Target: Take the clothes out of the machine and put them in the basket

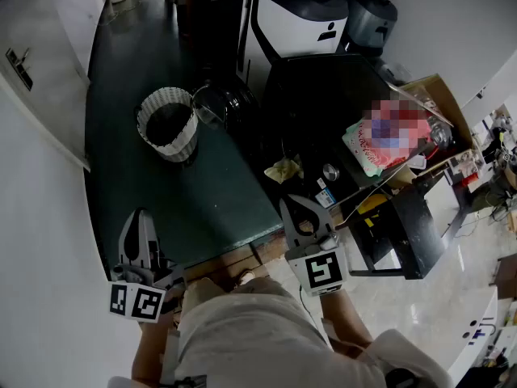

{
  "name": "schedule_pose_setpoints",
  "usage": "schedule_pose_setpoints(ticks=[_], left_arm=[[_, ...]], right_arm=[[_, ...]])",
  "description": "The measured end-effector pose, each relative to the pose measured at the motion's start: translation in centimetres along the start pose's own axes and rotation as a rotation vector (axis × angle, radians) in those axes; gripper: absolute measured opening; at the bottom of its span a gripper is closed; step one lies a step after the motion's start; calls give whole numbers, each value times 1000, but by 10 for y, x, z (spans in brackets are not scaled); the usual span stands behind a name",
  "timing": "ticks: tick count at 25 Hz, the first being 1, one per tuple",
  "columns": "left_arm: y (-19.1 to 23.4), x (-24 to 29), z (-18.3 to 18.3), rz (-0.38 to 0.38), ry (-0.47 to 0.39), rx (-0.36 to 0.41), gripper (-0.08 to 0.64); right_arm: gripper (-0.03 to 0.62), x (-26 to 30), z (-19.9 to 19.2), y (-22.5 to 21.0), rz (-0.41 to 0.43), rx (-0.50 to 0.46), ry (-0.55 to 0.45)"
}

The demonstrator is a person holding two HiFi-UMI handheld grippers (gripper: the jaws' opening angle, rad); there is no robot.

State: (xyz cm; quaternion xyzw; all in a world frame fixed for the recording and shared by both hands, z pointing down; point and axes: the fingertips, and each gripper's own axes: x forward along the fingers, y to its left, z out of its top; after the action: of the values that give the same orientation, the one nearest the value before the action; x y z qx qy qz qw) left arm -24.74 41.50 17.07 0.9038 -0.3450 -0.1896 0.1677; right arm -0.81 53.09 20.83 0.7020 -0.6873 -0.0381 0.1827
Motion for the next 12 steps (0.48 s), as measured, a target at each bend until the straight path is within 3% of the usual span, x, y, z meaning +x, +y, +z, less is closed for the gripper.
schedule_pose_setpoints(ticks=[8, 12], left_arm=[[4, -1, -5, 7, 16, -7, 14], [6, 0, -8, 14, 26, -11, 14]], right_arm=[[12, 6, -1, 5, 22, 2, 0], [12, 11, -9, 15, 90, 15, 28]])
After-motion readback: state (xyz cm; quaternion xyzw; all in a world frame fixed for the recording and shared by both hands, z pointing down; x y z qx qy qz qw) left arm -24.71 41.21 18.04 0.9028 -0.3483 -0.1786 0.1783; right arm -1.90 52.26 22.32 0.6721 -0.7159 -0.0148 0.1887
